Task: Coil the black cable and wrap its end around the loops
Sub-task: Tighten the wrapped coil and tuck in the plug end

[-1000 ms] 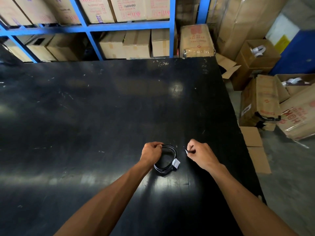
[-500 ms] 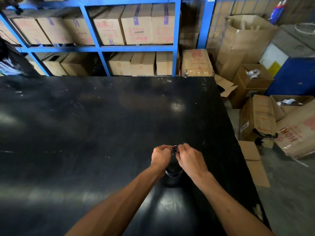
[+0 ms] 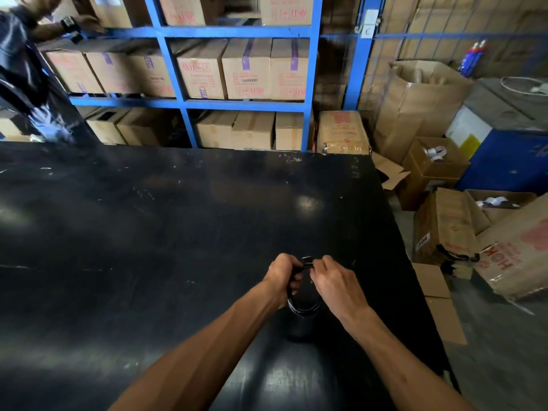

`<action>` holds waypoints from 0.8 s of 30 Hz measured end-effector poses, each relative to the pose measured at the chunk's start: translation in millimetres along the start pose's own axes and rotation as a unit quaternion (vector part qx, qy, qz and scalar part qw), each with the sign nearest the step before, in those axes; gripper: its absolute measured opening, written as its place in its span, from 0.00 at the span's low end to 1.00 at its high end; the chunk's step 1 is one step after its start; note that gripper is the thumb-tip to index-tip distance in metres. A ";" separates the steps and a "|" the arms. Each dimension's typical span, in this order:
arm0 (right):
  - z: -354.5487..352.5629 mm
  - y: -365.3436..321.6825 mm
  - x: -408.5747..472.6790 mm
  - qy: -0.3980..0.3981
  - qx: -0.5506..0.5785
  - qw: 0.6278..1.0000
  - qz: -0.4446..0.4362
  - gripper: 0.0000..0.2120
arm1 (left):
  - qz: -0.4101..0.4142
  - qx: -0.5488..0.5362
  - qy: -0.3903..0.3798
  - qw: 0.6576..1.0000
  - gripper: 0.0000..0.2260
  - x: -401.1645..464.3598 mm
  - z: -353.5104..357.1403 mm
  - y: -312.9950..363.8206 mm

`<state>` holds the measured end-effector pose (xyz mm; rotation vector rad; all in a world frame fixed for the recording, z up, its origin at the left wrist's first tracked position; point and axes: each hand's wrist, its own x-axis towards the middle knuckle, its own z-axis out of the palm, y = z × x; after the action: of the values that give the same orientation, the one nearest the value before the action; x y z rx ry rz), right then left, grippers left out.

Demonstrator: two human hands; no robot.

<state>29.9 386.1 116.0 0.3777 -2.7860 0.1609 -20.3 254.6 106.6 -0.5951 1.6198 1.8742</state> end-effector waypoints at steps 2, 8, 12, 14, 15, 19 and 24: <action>-0.3 2.2 2.7 -0.008 0.025 1.000 -0.001 0.08 | 0.000 -0.005 -0.018 1.000 0.08 -0.1 -5.9 4.0; -15.5 23.1 17.0 -0.094 0.198 0.976 -0.001 0.10 | 0.036 0.010 -0.016 0.999 0.14 -0.9 -19.9 3.9; -26.2 27.3 28.8 -0.030 0.266 0.951 0.155 0.04 | 0.055 0.004 -0.038 0.998 0.16 -3.8 -19.0 10.0; -29.7 31.1 34.6 -0.046 0.285 0.935 0.205 0.06 | 0.074 0.046 -0.041 0.995 0.17 -4.9 -18.8 14.6; -31.3 33.5 37.3 -0.062 0.311 0.921 0.225 0.08 | 0.081 0.062 -0.044 0.994 0.17 -5.4 -19.4 16.4; -35.0 38.8 44.3 -0.124 0.419 0.850 0.296 0.14 | 0.098 0.109 -0.067 0.987 0.15 -8.9 -22.0 20.8; -30.6 42.5 40.1 -0.179 0.404 0.848 0.292 0.12 | 0.114 0.151 -0.086 0.978 0.15 -14.9 -19.3 14.4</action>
<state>-9.2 421.9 155.2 -0.3294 -2.9464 1.5718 -20.1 232.2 123.9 -0.1182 1.8695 1.7298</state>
